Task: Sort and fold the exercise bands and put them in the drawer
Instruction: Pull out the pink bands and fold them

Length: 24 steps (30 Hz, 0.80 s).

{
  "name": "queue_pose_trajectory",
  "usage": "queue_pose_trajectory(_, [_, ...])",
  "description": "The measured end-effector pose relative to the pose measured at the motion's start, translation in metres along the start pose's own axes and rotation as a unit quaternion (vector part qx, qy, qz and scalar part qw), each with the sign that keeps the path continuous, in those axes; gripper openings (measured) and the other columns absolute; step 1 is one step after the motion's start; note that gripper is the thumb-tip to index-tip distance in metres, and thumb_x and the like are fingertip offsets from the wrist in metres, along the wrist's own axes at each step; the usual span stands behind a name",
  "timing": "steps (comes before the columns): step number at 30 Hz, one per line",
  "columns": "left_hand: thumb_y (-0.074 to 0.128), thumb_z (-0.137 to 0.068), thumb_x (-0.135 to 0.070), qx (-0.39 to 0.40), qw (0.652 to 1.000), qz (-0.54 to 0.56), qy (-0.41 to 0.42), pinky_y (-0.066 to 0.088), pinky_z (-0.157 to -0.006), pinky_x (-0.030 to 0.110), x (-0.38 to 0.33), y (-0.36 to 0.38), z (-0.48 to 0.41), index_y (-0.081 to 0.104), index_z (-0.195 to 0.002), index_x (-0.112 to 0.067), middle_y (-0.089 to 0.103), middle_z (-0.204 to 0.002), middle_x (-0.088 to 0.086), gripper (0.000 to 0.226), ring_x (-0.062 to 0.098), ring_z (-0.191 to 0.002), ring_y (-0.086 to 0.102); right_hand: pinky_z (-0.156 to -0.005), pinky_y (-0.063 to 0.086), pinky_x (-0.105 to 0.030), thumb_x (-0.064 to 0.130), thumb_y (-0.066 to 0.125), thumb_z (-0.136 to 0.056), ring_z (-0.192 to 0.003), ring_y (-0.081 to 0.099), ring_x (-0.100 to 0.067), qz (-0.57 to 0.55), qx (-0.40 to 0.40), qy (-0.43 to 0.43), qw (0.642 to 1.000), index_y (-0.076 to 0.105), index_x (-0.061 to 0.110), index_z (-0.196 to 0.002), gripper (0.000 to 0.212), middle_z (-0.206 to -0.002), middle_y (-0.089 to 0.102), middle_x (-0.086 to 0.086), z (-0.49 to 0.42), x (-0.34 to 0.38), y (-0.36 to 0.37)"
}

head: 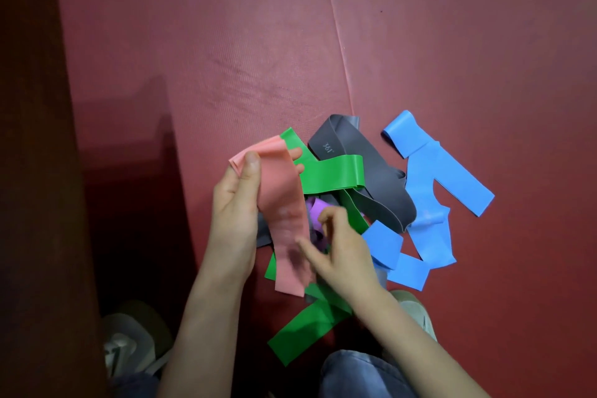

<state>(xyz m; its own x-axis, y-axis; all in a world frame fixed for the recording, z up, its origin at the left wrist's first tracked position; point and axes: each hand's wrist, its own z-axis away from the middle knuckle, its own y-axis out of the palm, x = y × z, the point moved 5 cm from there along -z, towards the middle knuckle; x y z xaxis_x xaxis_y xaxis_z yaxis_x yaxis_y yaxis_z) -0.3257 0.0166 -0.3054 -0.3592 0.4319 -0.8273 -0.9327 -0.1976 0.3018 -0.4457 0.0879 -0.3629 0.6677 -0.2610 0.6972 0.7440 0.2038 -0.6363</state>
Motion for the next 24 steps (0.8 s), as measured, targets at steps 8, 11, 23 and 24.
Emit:
queue_pose_trajectory(8, [0.043,-0.091,-0.027,-0.134,0.990,0.026,0.034,0.056,-0.067,0.026,-0.001,-0.020,-0.002,0.058,-0.083,-0.020,0.073,-0.066,-0.006,0.019,0.009,-0.061,0.067,-0.115,-0.008,-0.032,0.054,0.064,-0.070,-0.144,0.004,-0.024,0.188,0.201,-0.104,0.956,0.016,0.013,-0.145,0.097,-0.155,0.014,-0.008,-0.048,-0.020,0.008])
queue_pose_trajectory(11, [0.034,-0.096,-0.022,-0.130,0.991,0.033,0.025,0.056,-0.065,0.027,0.000,-0.016,0.000,0.056,-0.084,-0.020,0.073,-0.065,-0.006,0.025,0.009,-0.061,0.067,-0.113,-0.006,-0.031,0.053,0.040,-0.064,-0.143,0.008,-0.022,0.135,0.169,-0.150,0.965,0.037,0.017,-0.138,0.083,-0.152,0.024,-0.008,-0.044,-0.005,0.014])
queue_pose_trajectory(23, [0.037,-0.094,-0.020,0.003,0.998,-0.060,0.002,0.054,-0.065,0.022,-0.029,0.031,0.030,0.061,-0.088,-0.022,0.073,-0.068,-0.009,0.024,0.007,-0.066,0.068,-0.081,0.047,-0.020,0.002,0.059,-0.084,-0.080,0.058,0.002,-0.247,0.173,0.091,0.949,0.059,0.017,-0.099,0.021,-0.096,0.065,-0.006,0.011,0.004,0.003])
queue_pose_trajectory(24, [0.037,-0.094,-0.020,0.021,0.998,-0.063,-0.004,0.054,-0.064,0.021,-0.034,0.038,0.034,0.061,-0.087,-0.023,0.073,-0.068,-0.010,0.026,0.006,-0.065,0.068,-0.083,0.048,-0.025,0.000,0.058,-0.084,-0.081,0.058,-0.003,-0.247,0.163,0.104,0.949,0.060,0.015,-0.098,0.021,-0.094,0.066,-0.011,0.014,0.003,-0.002])
